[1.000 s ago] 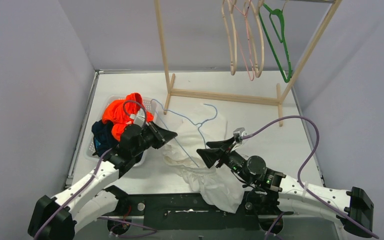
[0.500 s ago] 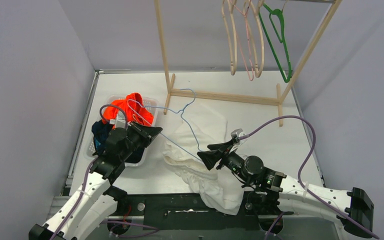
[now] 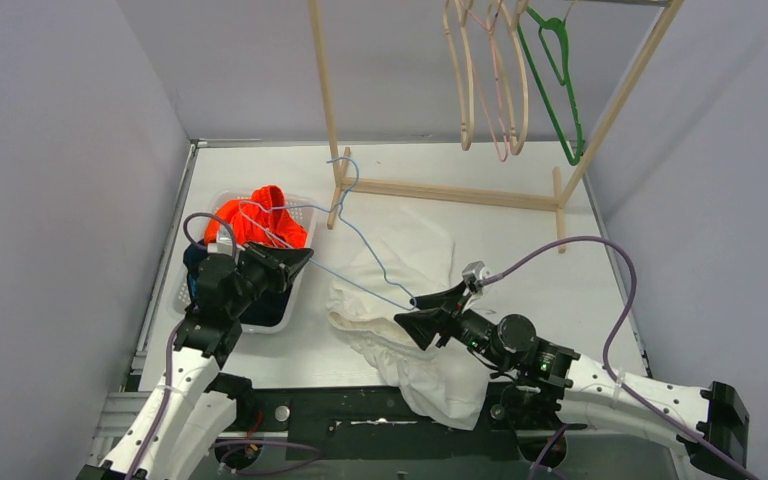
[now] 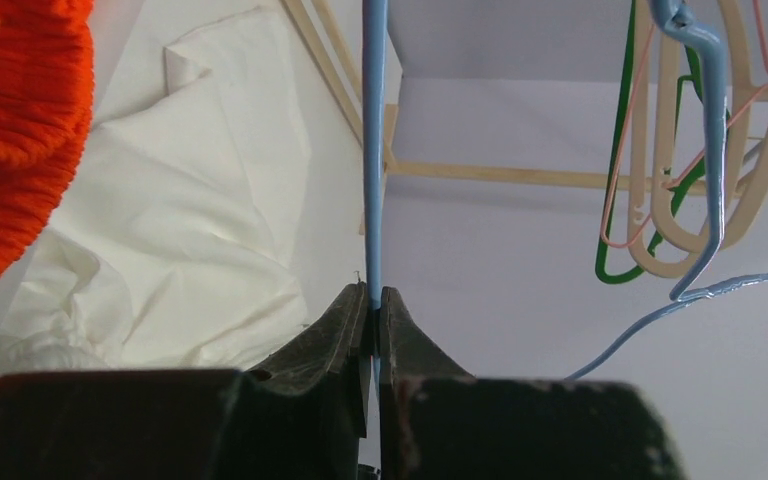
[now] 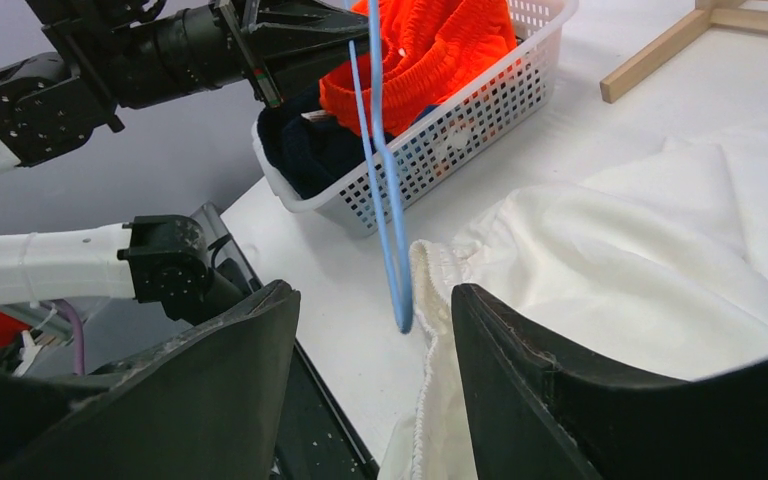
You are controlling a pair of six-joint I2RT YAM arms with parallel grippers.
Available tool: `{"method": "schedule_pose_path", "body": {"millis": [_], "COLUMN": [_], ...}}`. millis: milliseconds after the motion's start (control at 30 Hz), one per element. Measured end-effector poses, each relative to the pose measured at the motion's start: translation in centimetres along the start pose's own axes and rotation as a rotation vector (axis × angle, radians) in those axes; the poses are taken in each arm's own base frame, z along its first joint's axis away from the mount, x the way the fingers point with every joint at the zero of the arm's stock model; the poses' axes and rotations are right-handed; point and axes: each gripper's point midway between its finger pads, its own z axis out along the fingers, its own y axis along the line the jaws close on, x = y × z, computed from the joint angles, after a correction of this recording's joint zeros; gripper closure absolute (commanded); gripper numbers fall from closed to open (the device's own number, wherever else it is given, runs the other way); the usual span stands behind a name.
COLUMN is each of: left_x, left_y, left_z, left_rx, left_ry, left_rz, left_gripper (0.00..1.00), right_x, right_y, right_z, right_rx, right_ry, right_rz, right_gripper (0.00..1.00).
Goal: Remove the shorts from the hanger
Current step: Remove the shorts from the hanger, then place the hanger on the clothes rod.
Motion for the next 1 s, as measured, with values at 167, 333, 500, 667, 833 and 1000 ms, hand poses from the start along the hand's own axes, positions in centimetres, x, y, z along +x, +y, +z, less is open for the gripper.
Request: {"method": "schedule_pose_path", "body": {"millis": [167, 333, 500, 667, 833, 1000], "left_x": [1.1, 1.8, 2.0, 2.1, 2.2, 2.5], "left_y": [-0.3, -0.4, -0.3, -0.2, -0.1, -0.4], "left_z": [0.1, 0.0, 0.0, 0.1, 0.1, 0.0], "left_rx": [0.045, 0.078, 0.090, 0.106, 0.116, 0.141], "left_ry": [0.065, 0.104, 0.113, 0.119, 0.126, 0.139], "left_rz": [-0.039, -0.071, -0.082, -0.086, -0.092, -0.040], "left_gripper": [1.00, 1.00, 1.00, 1.00, 0.76, 0.36], "right_x": [0.1, -0.3, -1.2, -1.5, -1.7, -1.5], "right_y": [0.1, 0.8, 1.7, 1.8, 1.8, 1.5], "right_z": [-0.4, -0.6, -0.8, -1.1, -1.0, -0.8], "right_rx": [-0.015, -0.062, -0.118, -0.151, -0.157, -0.142], "right_ry": [-0.011, -0.032, -0.074, -0.101, -0.106, -0.087], "right_rz": [0.005, 0.008, 0.013, 0.014, 0.014, 0.007], "right_gripper": [0.47, 0.60, 0.80, 0.98, 1.00, 1.00]}}
